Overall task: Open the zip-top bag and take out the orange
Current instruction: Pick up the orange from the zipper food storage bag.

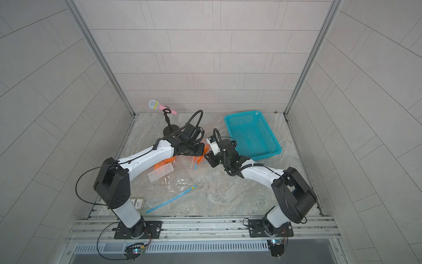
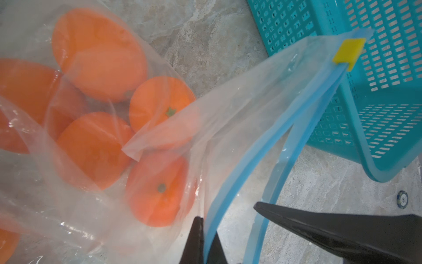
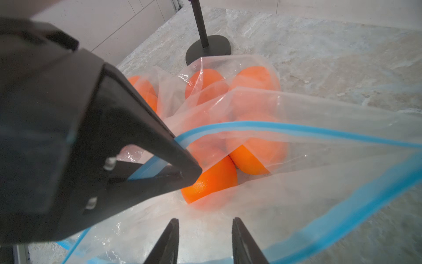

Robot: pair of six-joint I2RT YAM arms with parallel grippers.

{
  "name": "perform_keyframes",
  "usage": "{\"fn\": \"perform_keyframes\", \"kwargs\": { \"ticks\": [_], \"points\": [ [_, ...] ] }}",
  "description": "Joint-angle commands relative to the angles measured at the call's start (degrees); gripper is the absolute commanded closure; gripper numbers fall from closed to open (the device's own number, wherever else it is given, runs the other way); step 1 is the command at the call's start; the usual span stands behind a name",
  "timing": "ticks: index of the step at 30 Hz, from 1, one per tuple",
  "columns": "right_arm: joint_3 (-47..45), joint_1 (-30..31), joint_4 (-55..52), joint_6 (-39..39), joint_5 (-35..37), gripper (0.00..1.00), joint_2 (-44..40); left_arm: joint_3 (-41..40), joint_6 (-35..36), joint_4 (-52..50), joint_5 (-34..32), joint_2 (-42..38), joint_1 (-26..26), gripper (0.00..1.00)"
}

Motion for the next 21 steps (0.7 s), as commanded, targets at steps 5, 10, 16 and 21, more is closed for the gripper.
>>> {"fn": "perform_keyframes", "kwargs": {
  "ticks": [5,10,16,21],
  "points": [
    [7.43,-0.21,4.45,-0.99,-6.87,0.58,10.47,0.37,0.13,0.78,2.4,-3.02,0.49,1.0],
    [5.54,-0.35,12.31,3.29,-9.9,0.46,15.38,-0.16,0.35,-0.54,0.77,-3.35,0.63,1.0],
    [5.91,0.66,3.84,-0.11,-7.73,0.42,15.09,-2.86,0.24,0.9,0.56,-1.66,0.95,1.0],
    [3.33,2.48,5.89,-0.81,-4.29,0.11,13.15,-6.71,0.15,2.92,-2.44,-3.04,1.48,1.0]
  ]
}}
